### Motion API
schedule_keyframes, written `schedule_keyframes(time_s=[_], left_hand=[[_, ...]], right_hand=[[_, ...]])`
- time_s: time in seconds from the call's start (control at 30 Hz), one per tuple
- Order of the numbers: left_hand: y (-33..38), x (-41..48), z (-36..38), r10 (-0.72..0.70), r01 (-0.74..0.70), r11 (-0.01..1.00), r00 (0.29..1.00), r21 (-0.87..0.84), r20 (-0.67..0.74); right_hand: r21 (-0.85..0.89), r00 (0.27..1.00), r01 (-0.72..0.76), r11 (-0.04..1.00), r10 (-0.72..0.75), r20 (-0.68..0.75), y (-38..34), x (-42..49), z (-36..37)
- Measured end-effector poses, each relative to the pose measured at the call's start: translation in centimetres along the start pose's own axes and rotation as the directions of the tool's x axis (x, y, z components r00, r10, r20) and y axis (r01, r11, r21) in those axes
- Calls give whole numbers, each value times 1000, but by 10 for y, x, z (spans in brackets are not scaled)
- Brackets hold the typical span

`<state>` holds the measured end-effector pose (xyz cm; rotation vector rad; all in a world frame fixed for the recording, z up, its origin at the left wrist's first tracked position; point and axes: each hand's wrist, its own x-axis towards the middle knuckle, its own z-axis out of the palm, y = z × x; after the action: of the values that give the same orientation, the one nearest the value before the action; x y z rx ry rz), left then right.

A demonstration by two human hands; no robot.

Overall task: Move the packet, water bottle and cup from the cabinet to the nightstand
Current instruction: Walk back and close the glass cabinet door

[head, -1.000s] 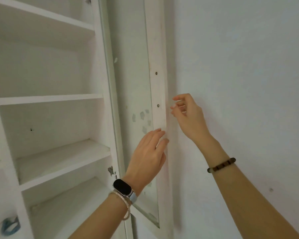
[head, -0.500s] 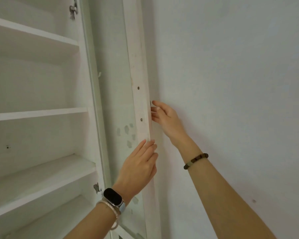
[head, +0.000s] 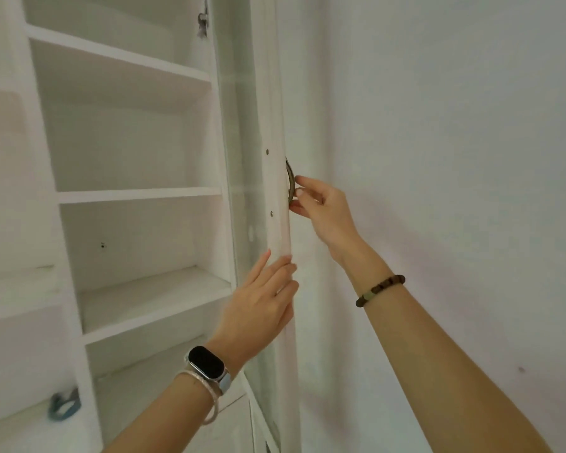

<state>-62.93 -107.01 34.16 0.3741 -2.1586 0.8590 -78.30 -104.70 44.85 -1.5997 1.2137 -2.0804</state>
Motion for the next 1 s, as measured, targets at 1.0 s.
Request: schedule_keyframes(time_s=[1.0], left_hand=[[-214, -190, -45, -337, 268, 885, 933, 382, 126]], right_hand=[[-78, 958, 232, 970, -214, 193, 26, 19, 309]])
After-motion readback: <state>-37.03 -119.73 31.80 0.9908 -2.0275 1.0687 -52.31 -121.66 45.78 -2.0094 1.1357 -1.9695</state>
